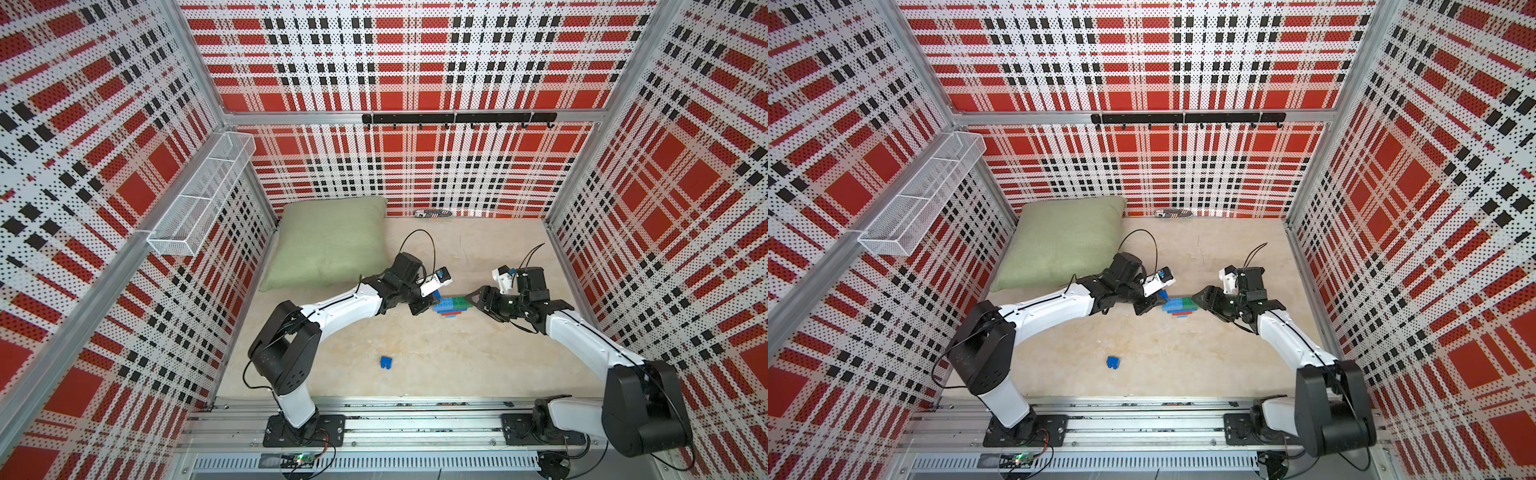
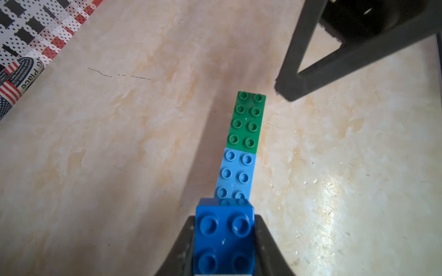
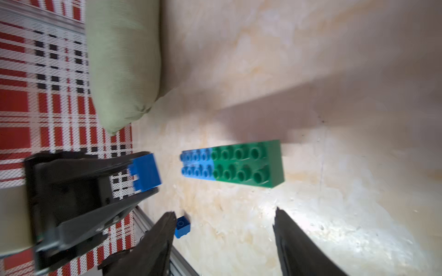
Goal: Assemble a heart with lego
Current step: Assemble the lego brick with the lego brick.
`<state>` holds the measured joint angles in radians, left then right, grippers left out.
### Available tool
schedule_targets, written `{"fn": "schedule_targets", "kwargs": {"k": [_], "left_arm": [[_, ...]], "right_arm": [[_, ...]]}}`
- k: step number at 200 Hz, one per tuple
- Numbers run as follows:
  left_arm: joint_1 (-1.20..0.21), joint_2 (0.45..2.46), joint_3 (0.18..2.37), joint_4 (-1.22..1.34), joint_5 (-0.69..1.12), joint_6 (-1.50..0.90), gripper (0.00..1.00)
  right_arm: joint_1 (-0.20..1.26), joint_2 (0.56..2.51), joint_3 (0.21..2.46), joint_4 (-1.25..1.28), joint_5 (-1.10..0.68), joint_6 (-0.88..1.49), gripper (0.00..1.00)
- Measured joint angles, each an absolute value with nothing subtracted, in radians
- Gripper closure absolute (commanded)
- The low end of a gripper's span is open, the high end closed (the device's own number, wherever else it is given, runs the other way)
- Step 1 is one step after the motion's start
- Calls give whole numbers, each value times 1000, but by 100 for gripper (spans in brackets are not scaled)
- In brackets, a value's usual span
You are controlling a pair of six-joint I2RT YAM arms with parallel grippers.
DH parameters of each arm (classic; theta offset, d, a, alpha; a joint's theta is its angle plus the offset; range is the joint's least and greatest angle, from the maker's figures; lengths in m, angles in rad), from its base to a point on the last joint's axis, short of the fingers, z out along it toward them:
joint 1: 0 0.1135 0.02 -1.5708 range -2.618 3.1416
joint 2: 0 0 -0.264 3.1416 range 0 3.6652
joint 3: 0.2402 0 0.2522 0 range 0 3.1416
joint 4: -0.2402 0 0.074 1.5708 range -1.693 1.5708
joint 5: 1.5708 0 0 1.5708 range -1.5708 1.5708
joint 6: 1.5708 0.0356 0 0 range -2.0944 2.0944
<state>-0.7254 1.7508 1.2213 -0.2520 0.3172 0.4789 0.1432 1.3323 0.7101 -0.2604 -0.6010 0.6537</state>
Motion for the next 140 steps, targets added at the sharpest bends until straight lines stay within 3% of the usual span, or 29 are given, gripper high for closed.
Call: {"fn": "schedule_targets", "kwargs": {"k": [43,140], "left_arm": [[-737,1863,1357,-324,313,543,100],[-750,1903,1397,-431,310,604,100]], "right_arm": [[141,1419,729,-224,-590,632,28],[141,1504,746,-184,-589,597,38]]}}
